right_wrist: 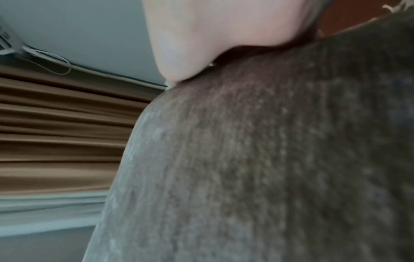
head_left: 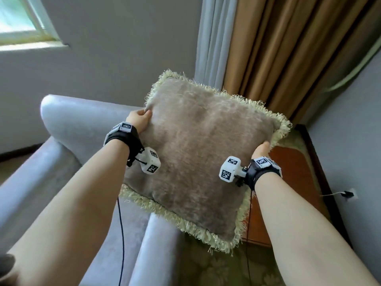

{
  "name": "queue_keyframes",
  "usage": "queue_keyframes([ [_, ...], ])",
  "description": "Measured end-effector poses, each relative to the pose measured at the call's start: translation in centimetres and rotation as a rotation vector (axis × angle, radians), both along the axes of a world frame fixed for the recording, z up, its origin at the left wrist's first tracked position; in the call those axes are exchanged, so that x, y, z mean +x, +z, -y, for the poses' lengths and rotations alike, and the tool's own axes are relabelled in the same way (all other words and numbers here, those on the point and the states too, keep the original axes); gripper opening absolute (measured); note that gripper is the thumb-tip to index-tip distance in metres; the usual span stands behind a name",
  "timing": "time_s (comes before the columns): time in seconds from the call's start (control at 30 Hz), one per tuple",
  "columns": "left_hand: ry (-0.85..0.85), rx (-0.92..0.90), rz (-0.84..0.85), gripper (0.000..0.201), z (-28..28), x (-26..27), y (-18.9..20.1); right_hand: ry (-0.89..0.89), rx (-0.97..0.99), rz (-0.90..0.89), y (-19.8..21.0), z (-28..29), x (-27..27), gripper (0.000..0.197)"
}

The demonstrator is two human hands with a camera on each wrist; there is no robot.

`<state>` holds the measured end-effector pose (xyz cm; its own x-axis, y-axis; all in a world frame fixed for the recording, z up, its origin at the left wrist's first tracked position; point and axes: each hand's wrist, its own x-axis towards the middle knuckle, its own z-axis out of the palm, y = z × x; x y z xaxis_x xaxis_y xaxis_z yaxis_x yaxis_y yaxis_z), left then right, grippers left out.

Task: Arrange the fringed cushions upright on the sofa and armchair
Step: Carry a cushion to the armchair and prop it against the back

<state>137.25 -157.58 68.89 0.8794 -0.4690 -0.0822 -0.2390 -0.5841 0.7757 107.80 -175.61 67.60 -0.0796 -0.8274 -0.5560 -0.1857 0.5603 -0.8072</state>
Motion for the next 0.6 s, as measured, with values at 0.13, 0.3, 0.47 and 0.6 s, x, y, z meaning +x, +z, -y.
queue_keyframes([
  [0.13,0.089,-0.026,0.033,0.019,-7.5,4.5,1.2,0.082,0.031,-0.009,1.8,-4.9,5.8,0.079],
  [0.3,0.164,-0.043,0.034,0.030,-17.0,12.5,0.6,0.164,0.011,-0.022,1.5,-11.9,15.0,0.078],
  [0.47,0.140,-0.025,0.032,0.025,-24.5,21.2,-2.3,0.173,-0.093,0.064,-2.5,-17.7,24.2,0.067],
  [0.6,0.114,-0.023,-0.003,0.030,-29.6,26.2,-5.8,0.083,-0.069,0.093,-5.8,-21.9,29.5,0.060],
])
